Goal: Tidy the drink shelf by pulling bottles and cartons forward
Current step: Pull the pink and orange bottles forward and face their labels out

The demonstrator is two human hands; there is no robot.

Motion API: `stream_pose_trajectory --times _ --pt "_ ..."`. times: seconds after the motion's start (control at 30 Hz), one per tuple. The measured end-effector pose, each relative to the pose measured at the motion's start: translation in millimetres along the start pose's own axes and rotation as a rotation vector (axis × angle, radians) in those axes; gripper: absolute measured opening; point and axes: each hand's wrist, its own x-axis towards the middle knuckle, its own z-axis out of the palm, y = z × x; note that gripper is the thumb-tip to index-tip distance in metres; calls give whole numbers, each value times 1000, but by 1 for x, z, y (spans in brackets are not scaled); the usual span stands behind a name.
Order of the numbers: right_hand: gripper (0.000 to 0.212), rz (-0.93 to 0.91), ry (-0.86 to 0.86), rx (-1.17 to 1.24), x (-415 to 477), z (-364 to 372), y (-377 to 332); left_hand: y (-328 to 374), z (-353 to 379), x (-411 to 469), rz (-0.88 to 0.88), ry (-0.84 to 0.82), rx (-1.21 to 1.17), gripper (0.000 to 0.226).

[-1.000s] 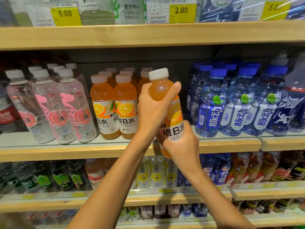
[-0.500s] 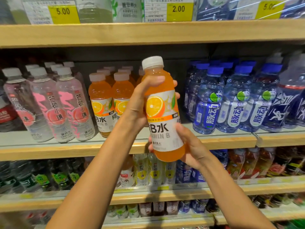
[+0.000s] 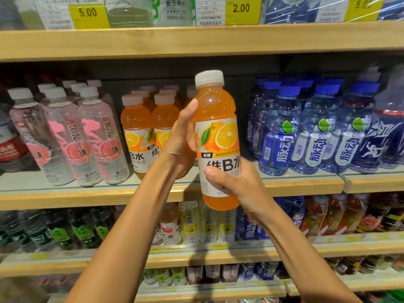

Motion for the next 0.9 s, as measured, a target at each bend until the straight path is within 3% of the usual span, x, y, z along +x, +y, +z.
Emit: stream_pose_trajectory --times 0.07,0.17,0.27,0.5,0.6,0.7,0.8,0.9 --pt "53 -65 151 -132 1 1 -2 -2 -3 0 101 165 133 73" --pt "63 -66 376 -328 1 6 -2 -1 1 -4 254 270 278 23" --pt "59 -64 520 -506 2 12 -1 0 15 -6 303 290 379 23" --pt "54 -176 617 -839 -2 29 18 -2 44 3 336 509 313 39" --pt "61 -131 524 -718 -2 29 17 0 41 7 351 499 322 30" --pt "61 -10 260 -377 3 9 6 7 31 8 248 368 261 16" --pt "69 152 -106 -49 8 -17 -5 16 14 12 11 42 45 37" --pt "87 248 -311 214 14 -26 -6 20 7 22 -133 -326 -223 62"
